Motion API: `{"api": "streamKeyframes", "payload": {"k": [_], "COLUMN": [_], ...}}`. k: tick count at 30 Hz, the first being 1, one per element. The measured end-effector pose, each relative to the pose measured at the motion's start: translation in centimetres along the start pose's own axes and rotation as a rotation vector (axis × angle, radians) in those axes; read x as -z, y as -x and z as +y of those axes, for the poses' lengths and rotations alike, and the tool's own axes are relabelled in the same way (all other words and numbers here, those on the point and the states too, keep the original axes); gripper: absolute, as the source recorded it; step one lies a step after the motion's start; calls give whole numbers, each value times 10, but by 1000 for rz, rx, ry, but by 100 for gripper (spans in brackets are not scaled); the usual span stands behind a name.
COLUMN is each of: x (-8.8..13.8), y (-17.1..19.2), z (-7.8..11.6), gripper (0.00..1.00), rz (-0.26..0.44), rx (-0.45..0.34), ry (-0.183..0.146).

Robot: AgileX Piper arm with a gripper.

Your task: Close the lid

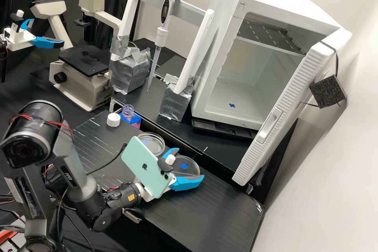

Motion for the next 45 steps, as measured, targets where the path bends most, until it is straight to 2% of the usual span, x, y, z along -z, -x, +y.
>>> {"api": "streamKeyframes", "payload": {"k": [4,11,18,25,39,41,45], "x": [8,25,48,57,59,58,54], "y": [9,21,24,24,18,15,11], "z": [3,-1,-12,-24,-45,-47,-47], "gripper": [0,0,0,0,0,0,0], "rz": [17,84,217,287,340,334,305], "rx": [-20,-30,35,130,268,265,242], "ry": [-26,-30,27,51,134,143,138]}}
